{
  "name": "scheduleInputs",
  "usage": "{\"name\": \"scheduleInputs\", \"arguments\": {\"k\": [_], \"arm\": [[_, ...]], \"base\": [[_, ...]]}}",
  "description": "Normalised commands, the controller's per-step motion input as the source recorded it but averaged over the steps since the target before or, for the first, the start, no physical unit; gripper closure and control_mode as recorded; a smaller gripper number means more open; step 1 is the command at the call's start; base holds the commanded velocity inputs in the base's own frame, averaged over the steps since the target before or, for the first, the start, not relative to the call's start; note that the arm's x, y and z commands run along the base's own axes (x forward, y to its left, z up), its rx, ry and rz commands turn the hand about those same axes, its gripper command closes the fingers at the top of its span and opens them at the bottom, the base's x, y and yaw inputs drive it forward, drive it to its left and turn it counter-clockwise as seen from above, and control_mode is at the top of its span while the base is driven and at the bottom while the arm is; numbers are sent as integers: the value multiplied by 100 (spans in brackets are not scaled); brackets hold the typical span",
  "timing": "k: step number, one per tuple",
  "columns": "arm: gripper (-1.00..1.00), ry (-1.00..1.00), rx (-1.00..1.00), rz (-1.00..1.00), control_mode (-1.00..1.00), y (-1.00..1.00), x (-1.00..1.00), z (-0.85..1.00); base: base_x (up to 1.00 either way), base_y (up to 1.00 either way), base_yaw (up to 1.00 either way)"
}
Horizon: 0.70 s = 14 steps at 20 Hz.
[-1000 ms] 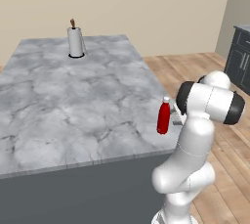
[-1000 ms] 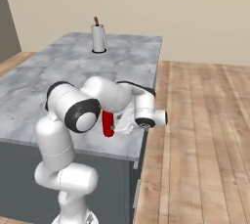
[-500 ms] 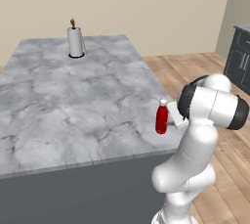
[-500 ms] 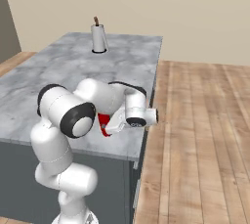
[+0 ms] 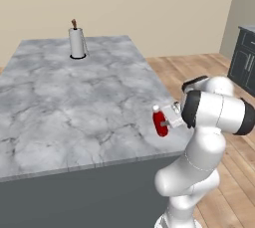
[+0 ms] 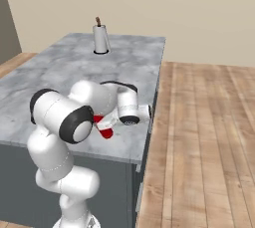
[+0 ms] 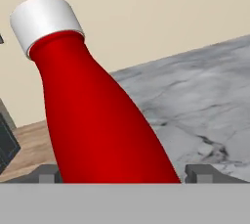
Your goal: Pick the water bottle from the counter and place it in the open cabinet.
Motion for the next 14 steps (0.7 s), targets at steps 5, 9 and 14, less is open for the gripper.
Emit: {"name": "scheduleInputs", "arguments": {"k": [5, 9, 14], "arm": [[100, 30, 3, 0, -100, 29, 12, -2], [100, 17, 15, 0, -100, -5, -8, 28], [100, 2, 16, 1, -100, -3, -53, 70]], "base": [[0, 0, 0], [0, 0, 0], [0, 0, 0]]}}
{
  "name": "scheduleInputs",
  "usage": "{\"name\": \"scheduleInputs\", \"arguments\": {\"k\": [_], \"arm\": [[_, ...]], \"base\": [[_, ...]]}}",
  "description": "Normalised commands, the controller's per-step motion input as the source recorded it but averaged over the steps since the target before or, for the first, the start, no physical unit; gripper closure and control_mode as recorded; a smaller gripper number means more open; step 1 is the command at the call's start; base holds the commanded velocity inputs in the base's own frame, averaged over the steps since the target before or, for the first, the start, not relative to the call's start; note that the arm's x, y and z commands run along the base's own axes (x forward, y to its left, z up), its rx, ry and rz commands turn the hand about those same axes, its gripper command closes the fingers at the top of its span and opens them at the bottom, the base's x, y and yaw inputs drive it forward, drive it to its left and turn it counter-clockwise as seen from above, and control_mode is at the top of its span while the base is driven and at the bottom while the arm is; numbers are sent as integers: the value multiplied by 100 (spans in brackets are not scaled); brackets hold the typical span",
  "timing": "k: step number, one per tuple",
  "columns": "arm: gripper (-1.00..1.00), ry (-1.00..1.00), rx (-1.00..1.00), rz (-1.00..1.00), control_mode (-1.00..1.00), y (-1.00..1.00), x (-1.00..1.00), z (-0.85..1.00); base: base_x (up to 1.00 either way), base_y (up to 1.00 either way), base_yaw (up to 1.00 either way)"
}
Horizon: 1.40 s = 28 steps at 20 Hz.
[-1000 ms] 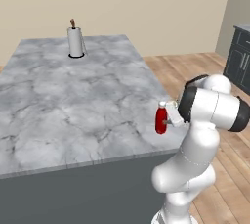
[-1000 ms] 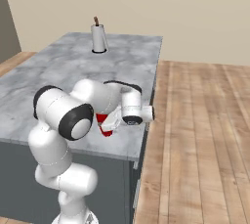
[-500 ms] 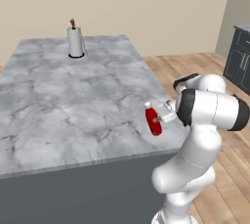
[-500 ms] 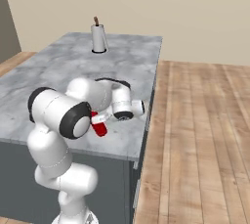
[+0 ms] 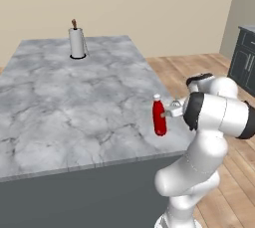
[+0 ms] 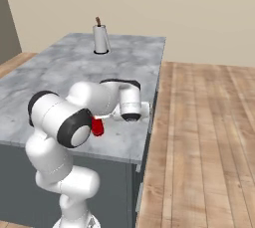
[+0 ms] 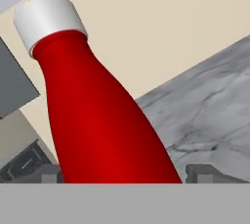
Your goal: Pick the water bottle from the counter and place it in the open cabinet.
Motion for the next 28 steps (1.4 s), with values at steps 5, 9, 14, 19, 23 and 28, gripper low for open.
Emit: {"name": "scheduleInputs", "arguments": {"k": [5, 9, 14, 19, 23, 28], "arm": [[100, 2, 3, -7, -100, 10, -24, 49], [100, -1, 4, 0, -100, 15, -11, 34], [100, 0, 11, -1, -100, 15, -33, 55], [100, 1, 5, -8, -100, 8, -33, 60], [100, -8, 2, -19, -100, 25, -46, 48], [100, -9, 0, -39, -100, 20, -52, 24]], "base": [[0, 0, 0], [0, 0, 0], [0, 0, 0], [0, 0, 0], [0, 0, 0], [0, 0, 0]]}}
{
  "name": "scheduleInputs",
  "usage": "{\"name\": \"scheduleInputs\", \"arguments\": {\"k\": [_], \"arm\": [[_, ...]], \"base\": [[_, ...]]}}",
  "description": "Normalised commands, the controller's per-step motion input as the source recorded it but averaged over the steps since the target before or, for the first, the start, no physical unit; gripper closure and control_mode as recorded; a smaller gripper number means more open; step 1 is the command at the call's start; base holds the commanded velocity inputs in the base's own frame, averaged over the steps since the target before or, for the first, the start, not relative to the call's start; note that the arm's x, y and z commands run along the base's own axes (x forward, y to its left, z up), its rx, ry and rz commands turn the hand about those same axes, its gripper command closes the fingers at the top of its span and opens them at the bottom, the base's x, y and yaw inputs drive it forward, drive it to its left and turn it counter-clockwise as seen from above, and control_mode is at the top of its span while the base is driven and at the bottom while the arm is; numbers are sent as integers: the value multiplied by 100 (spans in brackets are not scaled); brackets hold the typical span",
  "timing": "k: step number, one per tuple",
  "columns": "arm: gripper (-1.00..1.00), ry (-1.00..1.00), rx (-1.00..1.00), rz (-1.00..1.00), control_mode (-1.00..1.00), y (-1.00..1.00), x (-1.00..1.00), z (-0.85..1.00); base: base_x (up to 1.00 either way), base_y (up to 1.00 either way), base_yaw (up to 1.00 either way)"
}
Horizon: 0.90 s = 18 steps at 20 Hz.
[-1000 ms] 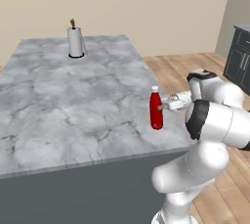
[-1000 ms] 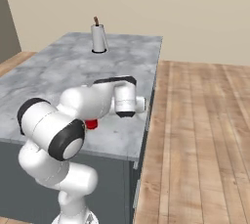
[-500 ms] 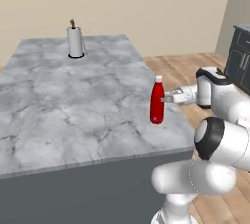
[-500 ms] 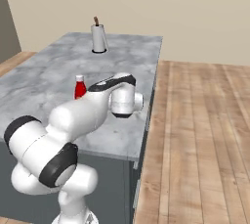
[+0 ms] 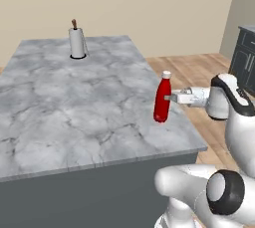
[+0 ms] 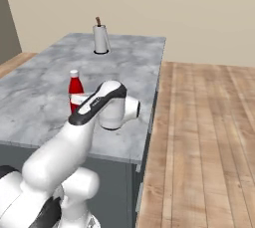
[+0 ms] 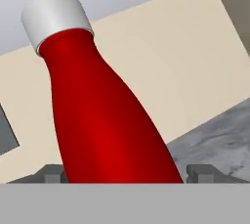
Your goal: Pick the water bottle from the counter and place it in the open cabinet.
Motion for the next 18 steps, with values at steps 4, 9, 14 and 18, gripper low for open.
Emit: {"name": "scheduleInputs", "arguments": {"k": [4, 9, 14, 18], "arm": [[100, -3, 3, -47, -100, 11, -49, 19], [100, -1, -2, -52, -100, 9, -35, 7], [100, -2, -3, -24, -100, 6, -25, 22], [100, 0, -13, -6, -100, 1, -22, 27]], "base": [[0, 0, 0], [0, 0, 0], [0, 0, 0], [0, 0, 0]]}}
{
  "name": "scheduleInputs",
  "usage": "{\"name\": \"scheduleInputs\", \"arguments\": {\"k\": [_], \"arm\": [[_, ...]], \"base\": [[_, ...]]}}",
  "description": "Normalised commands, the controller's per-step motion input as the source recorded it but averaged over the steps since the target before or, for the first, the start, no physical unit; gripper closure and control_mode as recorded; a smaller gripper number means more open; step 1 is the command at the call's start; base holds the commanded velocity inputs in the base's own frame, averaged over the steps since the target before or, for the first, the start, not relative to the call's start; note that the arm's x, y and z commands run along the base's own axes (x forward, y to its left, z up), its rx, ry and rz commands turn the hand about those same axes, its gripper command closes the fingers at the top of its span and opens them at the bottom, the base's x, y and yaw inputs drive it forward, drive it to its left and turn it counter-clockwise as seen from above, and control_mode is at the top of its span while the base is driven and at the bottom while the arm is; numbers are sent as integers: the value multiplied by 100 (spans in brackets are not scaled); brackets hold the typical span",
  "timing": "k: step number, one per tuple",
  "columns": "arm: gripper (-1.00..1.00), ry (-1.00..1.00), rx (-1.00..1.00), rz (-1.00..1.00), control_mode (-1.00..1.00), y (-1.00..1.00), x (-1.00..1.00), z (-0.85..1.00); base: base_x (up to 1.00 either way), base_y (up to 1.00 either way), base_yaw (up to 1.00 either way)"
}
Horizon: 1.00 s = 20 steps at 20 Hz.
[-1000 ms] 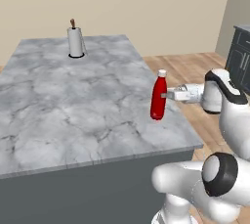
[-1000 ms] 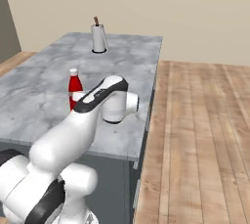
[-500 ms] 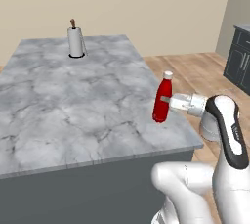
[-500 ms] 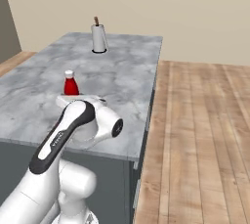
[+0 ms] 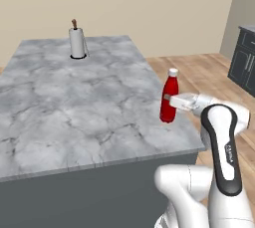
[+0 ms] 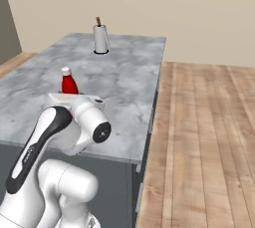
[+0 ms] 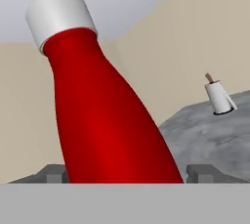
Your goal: Pick the water bottle from the counter and place it in the open cabinet.
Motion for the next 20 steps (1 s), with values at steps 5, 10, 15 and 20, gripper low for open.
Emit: {"name": "scheduleInputs", "arguments": {"k": [5, 10, 15, 20], "arm": [[100, 0, -25, 0, -100, 0, -13, 17], [100, 0, -28, 0, -100, 0, -19, 3], [100, 0, -12, 0, -100, 0, -8, 0], [100, 0, 2, 0, -100, 0, -2, 0]], "base": [[0, 0, 0], [0, 0, 0], [0, 0, 0], [0, 0, 0]]}}
